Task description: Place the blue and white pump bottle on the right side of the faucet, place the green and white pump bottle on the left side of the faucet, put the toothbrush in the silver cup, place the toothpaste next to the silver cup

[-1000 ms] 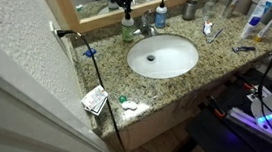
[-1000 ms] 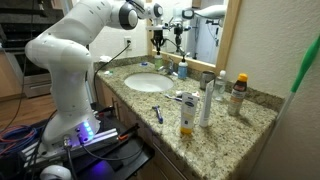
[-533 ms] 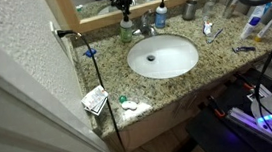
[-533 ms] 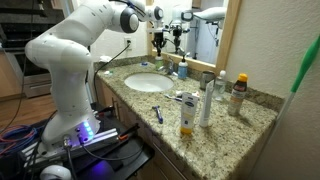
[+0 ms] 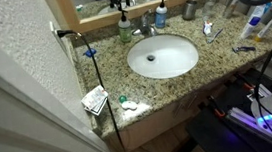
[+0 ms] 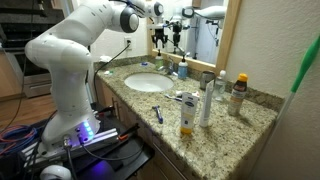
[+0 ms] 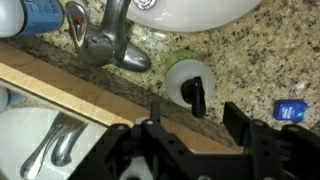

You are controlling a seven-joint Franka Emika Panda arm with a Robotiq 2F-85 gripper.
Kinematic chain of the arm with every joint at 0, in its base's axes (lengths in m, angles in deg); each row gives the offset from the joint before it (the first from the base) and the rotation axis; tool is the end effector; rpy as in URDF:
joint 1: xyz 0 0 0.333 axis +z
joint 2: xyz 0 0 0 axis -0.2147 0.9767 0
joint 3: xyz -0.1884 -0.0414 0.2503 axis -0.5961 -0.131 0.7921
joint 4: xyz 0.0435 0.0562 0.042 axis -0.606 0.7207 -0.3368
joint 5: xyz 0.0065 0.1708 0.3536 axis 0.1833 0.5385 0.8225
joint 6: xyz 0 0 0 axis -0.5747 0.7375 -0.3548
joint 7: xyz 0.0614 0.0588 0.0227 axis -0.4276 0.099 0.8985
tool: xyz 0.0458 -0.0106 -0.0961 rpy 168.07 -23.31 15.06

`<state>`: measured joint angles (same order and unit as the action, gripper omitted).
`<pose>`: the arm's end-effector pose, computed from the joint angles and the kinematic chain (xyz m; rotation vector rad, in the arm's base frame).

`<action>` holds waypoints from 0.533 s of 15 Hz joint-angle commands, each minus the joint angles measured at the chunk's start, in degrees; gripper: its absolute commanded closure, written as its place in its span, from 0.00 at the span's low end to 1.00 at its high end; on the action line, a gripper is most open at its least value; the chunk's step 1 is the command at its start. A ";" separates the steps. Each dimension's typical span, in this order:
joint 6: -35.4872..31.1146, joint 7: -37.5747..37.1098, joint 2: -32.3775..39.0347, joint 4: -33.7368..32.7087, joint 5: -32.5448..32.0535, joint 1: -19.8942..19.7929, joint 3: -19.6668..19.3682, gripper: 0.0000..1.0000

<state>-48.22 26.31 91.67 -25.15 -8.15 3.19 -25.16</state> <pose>0.7414 0.2453 0.4278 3.0441 0.5004 0.0773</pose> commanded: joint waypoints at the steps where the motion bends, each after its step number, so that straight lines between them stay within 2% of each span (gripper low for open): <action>1: 2.11 2.05 -2.40 -1.32 -0.34 0.35 0.21 0.03; 3: 4.36 2.66 -4.60 -1.18 -0.37 0.65 0.22 0.00; 4: 8.57 2.54 -6.33 -0.70 -0.46 0.93 0.00 0.00; 5: 15.18 3.54 -8.29 -0.62 0.90 2.38 -3.06 0.00; 8: 29.60 7.13 -14.47 0.59 -0.23 2.43 -4.54 0.00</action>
<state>-29.61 29.84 83.47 -27.25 -7.98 5.08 -26.93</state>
